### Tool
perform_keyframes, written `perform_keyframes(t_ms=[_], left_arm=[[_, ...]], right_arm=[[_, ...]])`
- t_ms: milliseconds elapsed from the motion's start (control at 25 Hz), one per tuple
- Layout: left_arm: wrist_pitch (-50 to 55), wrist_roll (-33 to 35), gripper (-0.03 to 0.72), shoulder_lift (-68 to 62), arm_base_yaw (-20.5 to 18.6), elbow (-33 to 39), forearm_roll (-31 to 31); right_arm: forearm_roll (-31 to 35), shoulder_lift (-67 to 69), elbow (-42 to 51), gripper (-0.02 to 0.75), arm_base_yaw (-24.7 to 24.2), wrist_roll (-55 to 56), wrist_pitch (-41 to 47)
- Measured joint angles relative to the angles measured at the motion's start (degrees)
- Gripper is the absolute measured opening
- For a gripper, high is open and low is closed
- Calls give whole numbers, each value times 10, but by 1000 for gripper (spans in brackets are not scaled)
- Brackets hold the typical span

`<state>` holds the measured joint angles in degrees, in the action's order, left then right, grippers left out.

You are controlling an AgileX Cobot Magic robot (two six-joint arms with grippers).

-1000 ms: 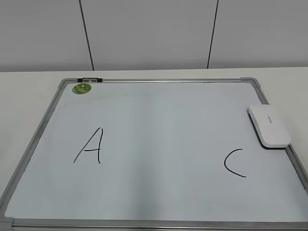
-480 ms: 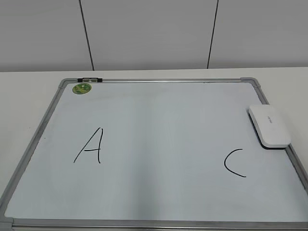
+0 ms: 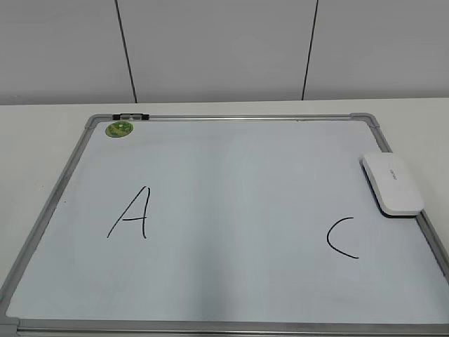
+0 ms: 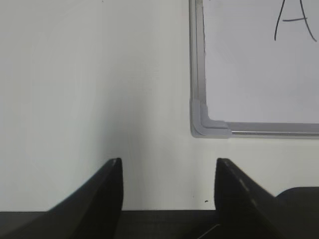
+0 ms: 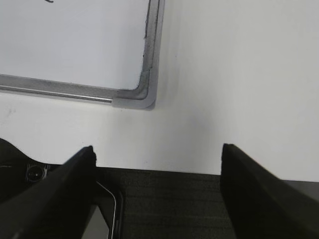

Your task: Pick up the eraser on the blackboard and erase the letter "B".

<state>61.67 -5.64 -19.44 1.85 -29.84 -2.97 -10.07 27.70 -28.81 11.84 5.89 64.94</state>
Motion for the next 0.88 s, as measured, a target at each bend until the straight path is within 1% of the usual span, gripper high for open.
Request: perform_keyframes(t_ms=[120,320,480,720,880], left_arm=[[1,0,437,41,-7,0,0],[5,0,437,110,-9,0,0],[7,0,437,144,-9,0,0],[10,0,437,178,-9,0,0],[12,0,437,185,-9,0,0]], right_arm=[[0,-37,0,574,-14,0,0],[0,-120,0,574,-74,0,0],[0,-181,0,574,-106,0,3],[0,-248,0,574,-111,0,5],[0,-270,0,574,-111,0,6]])
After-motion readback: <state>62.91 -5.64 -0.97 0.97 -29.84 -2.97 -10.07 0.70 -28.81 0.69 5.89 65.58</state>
